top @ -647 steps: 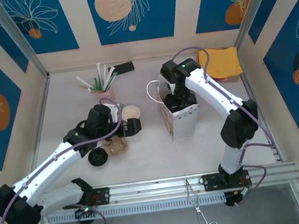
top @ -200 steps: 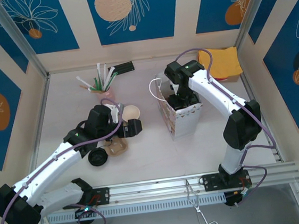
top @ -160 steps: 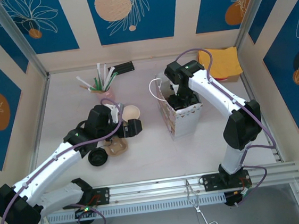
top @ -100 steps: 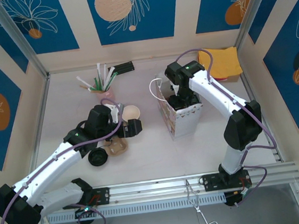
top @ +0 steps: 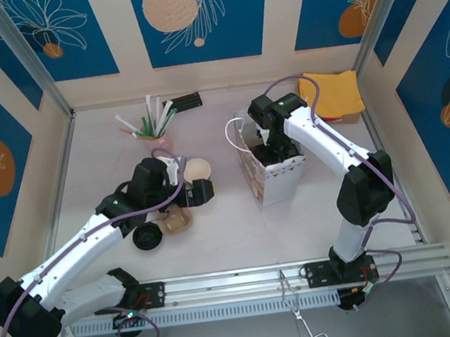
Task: Pack the takeout coffee
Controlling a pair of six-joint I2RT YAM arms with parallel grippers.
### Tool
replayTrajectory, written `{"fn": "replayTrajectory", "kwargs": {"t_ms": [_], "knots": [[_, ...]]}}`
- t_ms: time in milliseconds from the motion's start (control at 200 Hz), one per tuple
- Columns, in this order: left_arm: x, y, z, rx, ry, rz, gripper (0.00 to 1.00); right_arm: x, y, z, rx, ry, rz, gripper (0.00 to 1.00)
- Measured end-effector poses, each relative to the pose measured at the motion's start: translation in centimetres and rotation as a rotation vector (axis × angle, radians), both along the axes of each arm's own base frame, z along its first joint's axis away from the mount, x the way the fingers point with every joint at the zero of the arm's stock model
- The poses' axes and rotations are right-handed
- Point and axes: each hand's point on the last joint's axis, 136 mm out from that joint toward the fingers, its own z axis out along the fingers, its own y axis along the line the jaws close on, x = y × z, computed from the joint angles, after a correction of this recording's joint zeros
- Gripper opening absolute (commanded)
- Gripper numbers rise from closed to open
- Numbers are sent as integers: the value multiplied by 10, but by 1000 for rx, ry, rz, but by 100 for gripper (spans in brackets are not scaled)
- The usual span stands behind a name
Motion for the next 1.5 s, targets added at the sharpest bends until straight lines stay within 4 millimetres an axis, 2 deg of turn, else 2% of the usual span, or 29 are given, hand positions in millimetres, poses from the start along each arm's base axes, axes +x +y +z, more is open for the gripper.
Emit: {"fn": "replayTrajectory", "kwargs": {"t_ms": [1500], "knots": [[-1, 0, -2, -4, 16, 11, 100, -1, -4, -10, -7, 14, -11, 69]]}}
